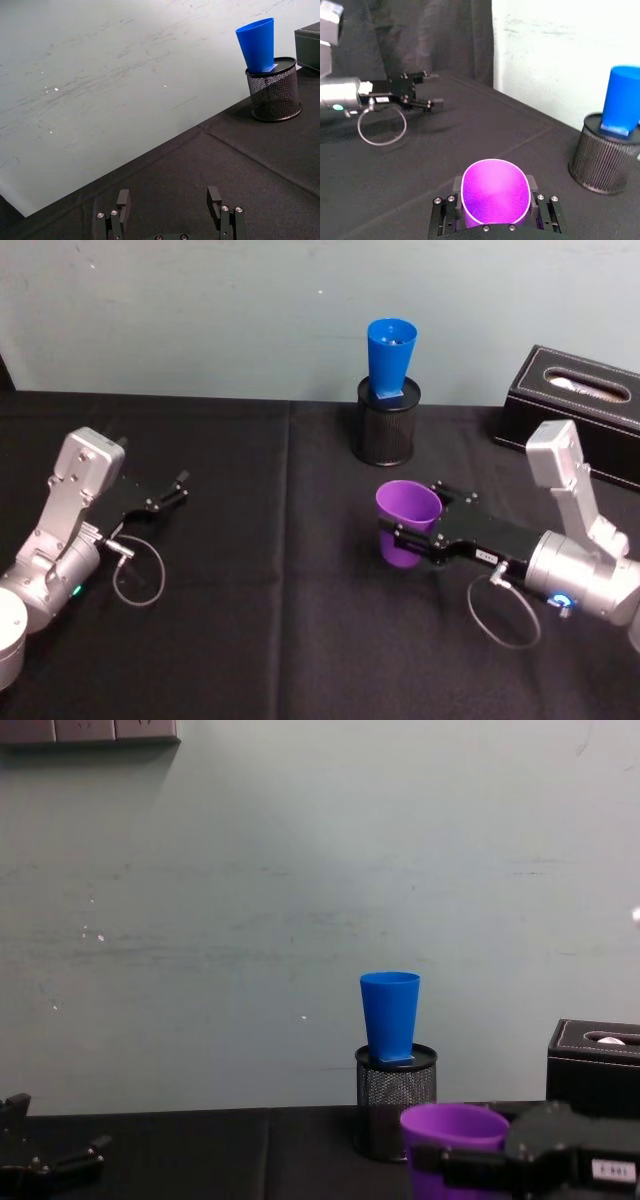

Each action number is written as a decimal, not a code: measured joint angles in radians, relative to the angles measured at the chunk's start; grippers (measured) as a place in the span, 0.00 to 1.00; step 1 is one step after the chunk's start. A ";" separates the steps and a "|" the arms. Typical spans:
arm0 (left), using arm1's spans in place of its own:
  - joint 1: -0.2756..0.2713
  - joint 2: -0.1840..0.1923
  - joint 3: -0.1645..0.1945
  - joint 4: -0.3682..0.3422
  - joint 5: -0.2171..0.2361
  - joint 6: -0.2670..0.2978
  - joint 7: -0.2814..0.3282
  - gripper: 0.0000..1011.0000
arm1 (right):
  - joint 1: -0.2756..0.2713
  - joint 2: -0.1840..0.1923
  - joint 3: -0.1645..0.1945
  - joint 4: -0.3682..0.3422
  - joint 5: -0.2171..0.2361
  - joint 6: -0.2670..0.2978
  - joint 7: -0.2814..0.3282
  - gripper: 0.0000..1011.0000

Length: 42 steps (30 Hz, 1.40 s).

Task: Pick up one cup with a gripper and tap it against the other cup.

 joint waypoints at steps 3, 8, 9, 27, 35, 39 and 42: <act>0.000 0.000 0.000 0.000 0.000 0.000 0.000 0.99 | 0.011 0.020 -0.002 -0.045 0.015 0.039 0.003 0.72; 0.000 0.000 0.000 0.000 0.000 0.000 0.000 0.99 | 0.033 0.035 -0.006 -0.076 0.035 0.084 0.003 0.72; 0.000 0.000 0.000 0.000 0.000 0.000 0.000 0.99 | 0.038 0.037 -0.007 -0.079 0.037 0.091 0.002 0.72; 0.000 0.000 0.000 0.000 0.000 0.000 0.000 0.99 | 0.141 0.037 -0.059 -0.064 0.047 0.130 -0.001 0.72; 0.000 0.000 0.000 0.000 0.000 0.000 0.000 0.99 | 0.148 0.033 -0.063 -0.064 0.067 0.136 -0.009 0.72; 0.000 0.000 0.000 0.000 0.000 0.000 0.000 0.99 | 0.148 0.033 -0.063 -0.064 0.067 0.136 -0.009 0.72; 0.000 0.000 0.000 0.000 0.000 0.000 0.000 0.99 | 0.148 0.033 -0.063 -0.064 0.066 0.136 -0.009 0.72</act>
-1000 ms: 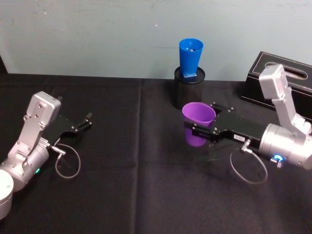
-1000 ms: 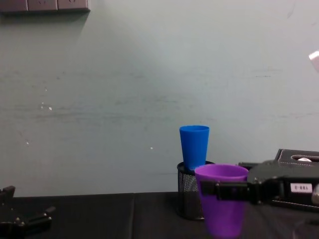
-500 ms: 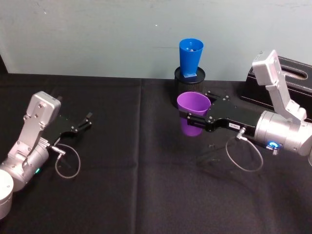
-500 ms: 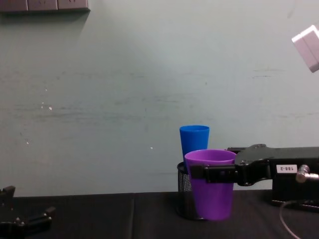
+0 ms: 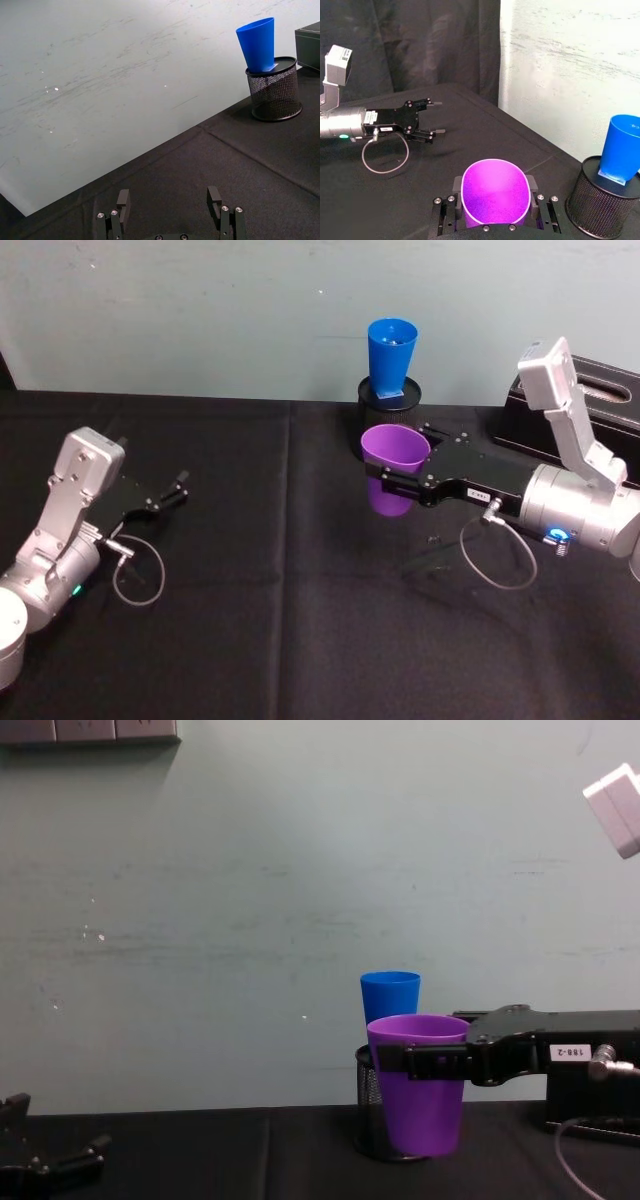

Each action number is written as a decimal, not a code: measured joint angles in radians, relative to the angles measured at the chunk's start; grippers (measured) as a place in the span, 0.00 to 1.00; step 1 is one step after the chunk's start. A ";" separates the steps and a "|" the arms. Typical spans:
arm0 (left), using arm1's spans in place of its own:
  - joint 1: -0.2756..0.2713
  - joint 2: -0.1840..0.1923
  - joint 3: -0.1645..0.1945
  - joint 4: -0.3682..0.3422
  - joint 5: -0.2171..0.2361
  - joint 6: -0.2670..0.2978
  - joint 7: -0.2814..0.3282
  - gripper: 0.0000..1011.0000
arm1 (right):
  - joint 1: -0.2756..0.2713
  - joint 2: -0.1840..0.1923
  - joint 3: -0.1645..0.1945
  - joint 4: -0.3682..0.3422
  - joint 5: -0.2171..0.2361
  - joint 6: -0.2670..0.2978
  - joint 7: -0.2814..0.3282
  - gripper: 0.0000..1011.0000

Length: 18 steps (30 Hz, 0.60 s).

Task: Pick up one cup with a gripper and tap it against the other cup.

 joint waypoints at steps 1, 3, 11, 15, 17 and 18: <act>0.000 0.000 0.000 0.000 0.000 0.000 0.000 0.99 | 0.000 0.000 0.000 0.000 0.000 0.000 0.000 0.72; 0.000 0.000 0.000 0.000 0.000 0.000 0.000 0.99 | 0.000 0.000 0.000 0.000 0.000 0.000 0.000 0.72; 0.000 0.000 0.000 0.000 0.000 0.000 0.000 0.99 | 0.001 0.000 0.000 0.001 -0.003 0.000 0.000 0.72; 0.000 0.000 0.000 0.000 0.000 0.000 0.000 0.99 | 0.001 0.000 0.000 0.001 -0.003 0.000 0.001 0.72; 0.000 0.000 0.000 0.000 0.000 0.000 0.000 0.99 | 0.001 0.000 0.000 0.001 -0.003 0.000 0.001 0.72; 0.000 0.000 0.000 0.000 0.000 0.000 0.000 0.99 | 0.001 0.000 0.000 0.001 -0.003 0.000 0.001 0.72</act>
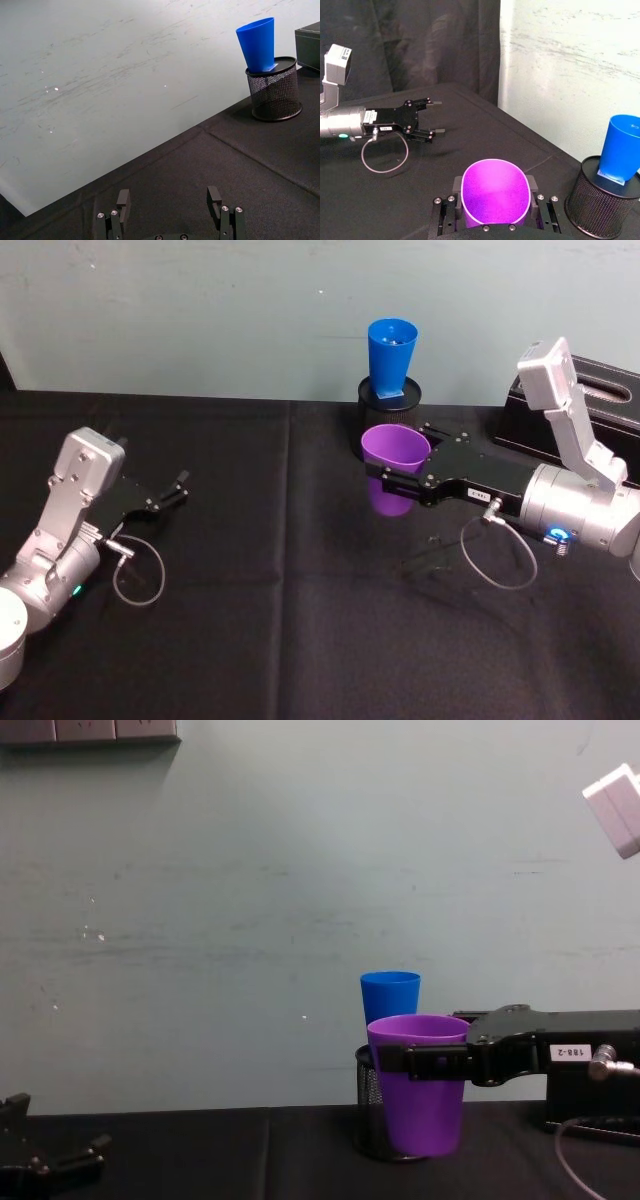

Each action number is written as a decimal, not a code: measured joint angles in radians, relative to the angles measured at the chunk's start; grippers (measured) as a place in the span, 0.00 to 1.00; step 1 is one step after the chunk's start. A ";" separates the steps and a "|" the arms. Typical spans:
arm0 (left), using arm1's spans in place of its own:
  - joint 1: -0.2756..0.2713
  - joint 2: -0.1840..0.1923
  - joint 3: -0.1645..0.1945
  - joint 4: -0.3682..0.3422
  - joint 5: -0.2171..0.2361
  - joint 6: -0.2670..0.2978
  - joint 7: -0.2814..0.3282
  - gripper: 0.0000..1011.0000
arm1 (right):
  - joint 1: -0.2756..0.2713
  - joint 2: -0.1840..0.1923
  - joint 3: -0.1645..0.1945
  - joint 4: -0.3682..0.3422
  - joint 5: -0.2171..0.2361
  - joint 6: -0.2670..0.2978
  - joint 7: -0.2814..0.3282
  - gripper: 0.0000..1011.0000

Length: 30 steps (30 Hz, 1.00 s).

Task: Pick up one cup with a gripper and tap it against the other cup.

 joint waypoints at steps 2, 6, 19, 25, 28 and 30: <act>0.000 0.000 0.000 0.000 0.000 0.000 0.000 0.99 | 0.000 0.000 0.000 0.000 0.000 0.000 0.000 0.72; 0.000 0.000 0.000 0.000 0.000 0.000 0.000 0.99 | 0.000 0.000 0.000 0.000 0.000 0.000 0.000 0.72; 0.000 0.000 0.000 0.000 0.000 0.000 0.000 0.99 | 0.000 0.000 0.000 0.000 -0.001 0.000 0.001 0.72; 0.000 0.000 0.000 0.000 0.000 0.000 0.000 0.99 | 0.000 0.000 0.000 0.000 -0.001 0.000 0.001 0.72; 0.000 0.000 0.000 0.000 0.000 0.000 0.000 0.99 | 0.000 0.000 0.000 0.000 -0.001 0.000 0.001 0.72; 0.000 0.000 0.000 0.000 0.000 0.000 0.000 0.99 | 0.000 0.000 0.000 0.000 -0.001 0.000 0.001 0.72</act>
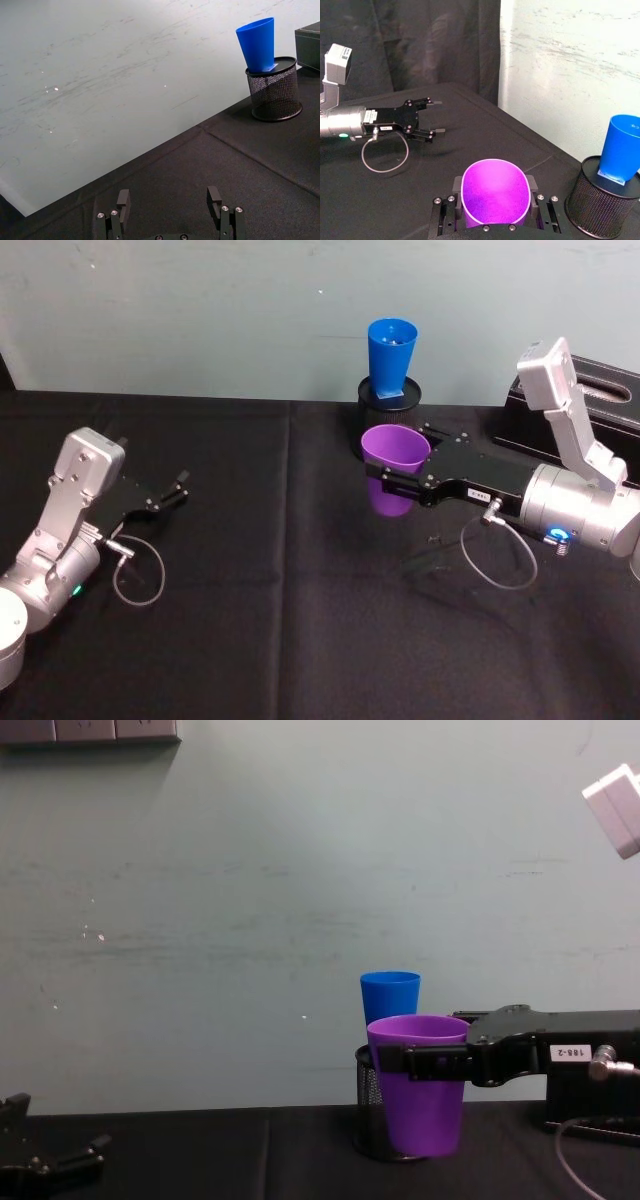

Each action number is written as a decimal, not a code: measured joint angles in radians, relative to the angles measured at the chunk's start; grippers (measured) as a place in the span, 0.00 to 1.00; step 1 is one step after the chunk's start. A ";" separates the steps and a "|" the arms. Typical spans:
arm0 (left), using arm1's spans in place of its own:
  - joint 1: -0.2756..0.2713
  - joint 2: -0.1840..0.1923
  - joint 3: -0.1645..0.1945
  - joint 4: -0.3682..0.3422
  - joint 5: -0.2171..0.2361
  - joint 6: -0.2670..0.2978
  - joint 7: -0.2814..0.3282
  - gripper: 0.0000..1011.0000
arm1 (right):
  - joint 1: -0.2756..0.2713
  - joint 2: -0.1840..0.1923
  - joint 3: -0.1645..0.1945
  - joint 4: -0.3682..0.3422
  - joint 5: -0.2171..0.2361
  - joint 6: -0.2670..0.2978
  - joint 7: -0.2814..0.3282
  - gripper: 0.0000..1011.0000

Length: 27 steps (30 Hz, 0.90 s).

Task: Pick up one cup with a gripper and tap it against the other cup.

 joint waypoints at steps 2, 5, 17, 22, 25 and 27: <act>0.000 0.000 0.000 0.000 0.000 0.000 0.000 0.99 | 0.000 0.000 0.000 0.000 0.000 0.000 0.000 0.72; 0.000 0.000 0.000 0.000 0.000 0.000 0.000 0.99 | 0.000 0.000 0.000 0.000 0.000 0.000 0.000 0.72; 0.000 0.000 0.000 0.000 0.000 0.000 0.000 0.99 | 0.068 -0.033 -0.020 0.082 -0.024 -0.012 -0.015 0.72; 0.000 0.000 0.000 0.000 0.000 0.000 0.000 0.99 | 0.108 -0.062 -0.023 0.136 -0.023 -0.018 -0.011 0.72; 0.000 0.000 0.000 0.000 0.000 0.000 0.000 0.99 | 0.132 -0.082 -0.024 0.173 -0.023 -0.022 -0.010 0.72; 0.000 0.000 0.000 0.000 0.000 0.000 0.000 0.99 | 0.150 -0.098 -0.023 0.203 -0.022 -0.025 -0.011 0.72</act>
